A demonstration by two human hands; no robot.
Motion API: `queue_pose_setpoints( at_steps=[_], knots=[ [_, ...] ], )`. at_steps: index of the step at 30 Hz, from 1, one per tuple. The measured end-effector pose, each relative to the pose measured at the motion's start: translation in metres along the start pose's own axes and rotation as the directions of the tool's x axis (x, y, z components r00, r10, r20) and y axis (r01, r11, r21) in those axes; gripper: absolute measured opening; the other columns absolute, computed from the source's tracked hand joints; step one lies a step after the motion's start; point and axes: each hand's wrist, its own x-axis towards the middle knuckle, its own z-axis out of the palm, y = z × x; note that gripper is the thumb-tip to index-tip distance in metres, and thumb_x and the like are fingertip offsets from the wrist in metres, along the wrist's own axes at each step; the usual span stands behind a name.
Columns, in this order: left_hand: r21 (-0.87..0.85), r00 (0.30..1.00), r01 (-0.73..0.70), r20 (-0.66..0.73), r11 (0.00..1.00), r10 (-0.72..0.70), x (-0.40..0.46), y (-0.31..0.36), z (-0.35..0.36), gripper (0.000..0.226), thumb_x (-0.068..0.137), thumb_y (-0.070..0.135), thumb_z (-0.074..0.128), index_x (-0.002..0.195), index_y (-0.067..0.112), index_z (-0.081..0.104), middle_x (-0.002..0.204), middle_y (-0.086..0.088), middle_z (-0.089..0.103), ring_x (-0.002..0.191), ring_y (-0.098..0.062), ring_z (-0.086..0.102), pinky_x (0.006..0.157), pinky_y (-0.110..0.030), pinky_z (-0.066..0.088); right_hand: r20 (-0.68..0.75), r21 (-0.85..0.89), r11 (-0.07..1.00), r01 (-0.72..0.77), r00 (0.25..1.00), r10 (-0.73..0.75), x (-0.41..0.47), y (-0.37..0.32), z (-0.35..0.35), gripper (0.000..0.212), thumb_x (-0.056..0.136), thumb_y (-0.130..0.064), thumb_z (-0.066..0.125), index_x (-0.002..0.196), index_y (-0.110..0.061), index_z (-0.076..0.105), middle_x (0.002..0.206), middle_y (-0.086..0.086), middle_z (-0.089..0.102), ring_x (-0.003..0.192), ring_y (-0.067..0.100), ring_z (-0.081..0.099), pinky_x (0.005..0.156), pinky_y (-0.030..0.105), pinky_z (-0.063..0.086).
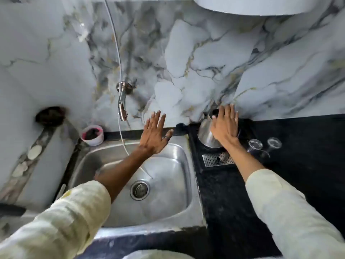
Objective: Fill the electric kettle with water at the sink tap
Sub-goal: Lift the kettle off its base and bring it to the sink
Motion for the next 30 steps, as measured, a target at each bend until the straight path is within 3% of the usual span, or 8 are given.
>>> queue_pose_setpoints(
  at_steps=[5,10,16,19,22,25,27,30],
  knots=[
    [-0.006,0.989,-0.055,0.134,0.998,0.055,0.014,0.025,0.022,0.075,0.109,0.052,0.035,0.168,0.013,0.011,0.177,-0.01,0.007,0.164,-0.027,-0.008,0.132,-0.04,-0.005,0.051,0.044,0.991,-0.124,0.991,0.122,0.027,0.043,0.004,0.045,0.104,-0.036,0.044,0.129,-0.001,0.057,0.128,0.033,0.06,0.122,0.048,0.053,0.1,0.058,0.045],
    [-0.025,0.954,-0.15,0.257,0.988,0.152,0.003,0.042,0.049,0.069,0.108,0.047,0.039,0.166,0.012,0.023,0.173,-0.011,0.025,0.165,-0.027,0.004,0.133,-0.042,0.005,0.242,0.328,0.926,-0.185,0.964,0.107,0.062,0.076,0.003,0.064,0.106,-0.051,0.034,0.11,0.003,0.068,0.119,0.031,0.068,0.113,0.047,0.061,0.093,0.049,0.049],
    [-0.262,0.94,0.091,0.341,0.961,0.004,-0.016,0.051,0.071,0.069,0.103,0.047,0.054,0.163,0.019,0.031,0.162,-0.008,0.047,0.152,-0.029,0.039,0.123,-0.041,0.033,0.071,0.5,0.815,-0.293,0.952,0.299,0.07,0.053,-0.001,0.054,0.093,-0.049,0.054,0.055,-0.011,0.057,0.075,0.022,0.07,0.077,0.043,0.066,0.068,0.042,0.054],
    [-0.511,0.918,0.328,0.37,0.794,-0.141,-0.019,0.051,0.074,0.08,0.097,0.043,0.069,0.163,0.023,0.029,0.16,-0.005,0.047,0.147,-0.027,0.046,0.115,-0.037,0.042,-0.046,0.478,0.869,-0.131,0.984,0.174,0.064,0.033,-0.013,0.05,0.089,-0.048,0.057,0.056,-0.01,0.055,0.068,0.023,0.068,0.068,0.044,0.063,0.062,0.037,0.047],
    [-0.737,0.84,0.542,0.487,0.404,-0.239,-0.021,0.055,0.064,0.115,0.079,0.039,0.089,0.166,0.029,0.015,0.167,-0.009,0.034,0.153,-0.031,0.037,0.118,-0.044,0.043,-0.088,0.537,0.842,-0.052,0.989,0.117,0.046,0.017,-0.029,0.057,0.089,-0.053,0.057,0.056,-0.007,0.049,0.055,0.014,0.059,0.062,0.041,0.058,0.06,0.038,0.047],
    [-0.818,0.814,0.573,0.562,0.053,-0.145,-0.031,0.053,0.051,0.138,0.058,0.033,0.099,0.166,0.034,0.012,0.161,-0.018,0.045,0.14,-0.04,0.054,0.108,-0.059,0.053,-0.102,0.637,0.771,0.004,0.992,0.079,0.01,-0.004,-0.04,0.066,0.089,-0.058,0.057,0.055,-0.003,0.05,0.049,0.011,0.054,0.051,0.029,0.052,0.055,0.035,0.041],
    [-0.839,0.826,0.543,0.542,-0.042,-0.154,-0.047,0.045,0.042,0.142,0.04,0.038,0.105,0.16,0.034,0.029,0.145,-0.018,0.061,0.125,-0.038,0.066,0.096,-0.055,0.059,-0.064,0.693,0.721,0.024,0.998,0.029,-0.02,-0.022,-0.044,0.068,0.088,-0.065,0.054,0.053,-0.007,0.048,0.047,0.003,0.053,0.046,0.018,0.047,0.051,0.034,0.039],
    [-0.893,0.856,0.45,0.433,-0.004,-0.282,-0.082,0.02,0.029,0.13,0.029,0.04,0.108,0.145,0.043,0.05,0.131,-0.013,0.071,0.11,-0.028,0.074,0.081,-0.045,0.064,0.205,0.673,0.732,-0.104,0.978,-0.049,-0.056,-0.051,-0.044,0.066,0.081,-0.082,0.049,0.068,-0.018,0.057,0.064,-0.005,0.065,0.068,0.019,0.066,0.065,0.037,0.054]
  ],
)
